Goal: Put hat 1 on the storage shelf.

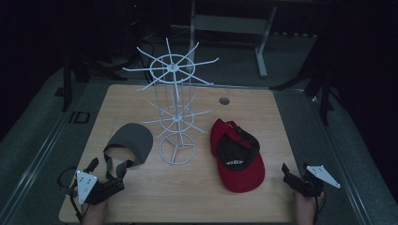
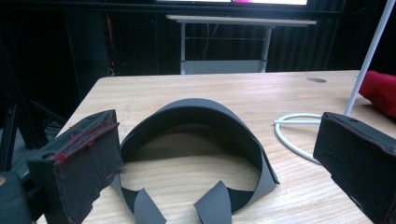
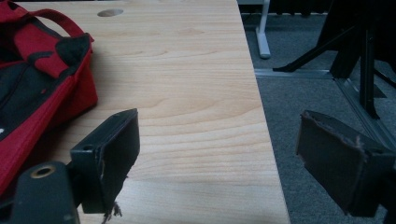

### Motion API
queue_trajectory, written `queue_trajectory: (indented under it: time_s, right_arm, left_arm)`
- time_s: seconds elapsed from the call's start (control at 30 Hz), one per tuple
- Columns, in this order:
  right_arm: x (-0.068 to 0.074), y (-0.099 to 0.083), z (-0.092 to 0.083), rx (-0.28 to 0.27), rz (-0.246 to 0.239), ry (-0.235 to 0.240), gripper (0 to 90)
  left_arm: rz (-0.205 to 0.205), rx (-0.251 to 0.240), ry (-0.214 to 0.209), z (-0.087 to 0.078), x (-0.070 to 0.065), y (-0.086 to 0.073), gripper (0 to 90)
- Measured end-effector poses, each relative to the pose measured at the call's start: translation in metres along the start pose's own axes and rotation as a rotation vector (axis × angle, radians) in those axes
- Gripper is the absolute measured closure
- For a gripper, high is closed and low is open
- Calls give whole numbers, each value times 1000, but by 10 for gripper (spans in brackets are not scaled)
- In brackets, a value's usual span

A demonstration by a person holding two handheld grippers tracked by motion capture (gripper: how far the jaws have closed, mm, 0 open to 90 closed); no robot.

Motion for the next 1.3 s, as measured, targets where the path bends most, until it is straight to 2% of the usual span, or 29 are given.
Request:
queue_trajectory:
  time_s: [0.13,0.3,0.37,0.43,0.53,0.6,0.63,0.7,0.8,0.97,1.07,1.13,1.17,1.2,1.23,1.3]
  right_arm:
    - [3,2,-1,13,0,20,136]
    - [16,9,-4,35,-36,85,136]
    - [18,11,-4,40,-45,91,136]
    - [26,21,-6,71,-55,140,120]
    - [32,30,-6,87,-73,158,104]
    - [33,34,-4,96,-98,143,102]
    - [36,34,-3,120,-88,174,103]
    - [39,36,0,149,-72,202,104]
    - [45,40,5,174,-90,227,104]
    - [55,53,14,184,-108,265,132]
    - [60,62,20,185,-118,278,134]
    - [65,66,24,198,-116,312,133]
    - [65,66,24,198,-116,312,133]
    - [66,69,26,193,-113,319,129]
    - [71,72,29,193,-118,349,127]
    - [77,76,33,188,-138,349,130]
  left_arm:
    - [-1,4,-3,0,-1,0,13]
    - [-8,10,-26,-2,-5,0,13]
    - [-23,12,-24,-3,-6,1,13]
    - [-24,9,-25,-3,-7,2,13]
    - [-22,33,-35,-2,-11,0,13]
    - [-28,36,-41,-3,-14,1,13]
    - [-33,38,-46,-3,-14,1,13]
    - [-32,45,-44,-3,-15,2,13]
    - [-22,68,-35,-5,-15,2,13]
    - [-61,113,-89,-3,-20,-3,12]
    - [-57,110,-83,-4,-20,-2,12]
    - [-57,115,-81,-5,-19,-1,12]
    - [-57,115,-81,-5,-19,-1,12]
    - [-65,121,-80,-5,-19,-2,12]
    - [-70,124,-82,-5,-19,-2,12]
    - [-80,127,-85,-5,-18,-3,12]
Point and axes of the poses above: each handheld gripper's, and its own axes: z roughly forward along the jaws, y roughly out of its top, x roughly to its left, the point moved 8 cm from there along z, roughly forward along the jaws
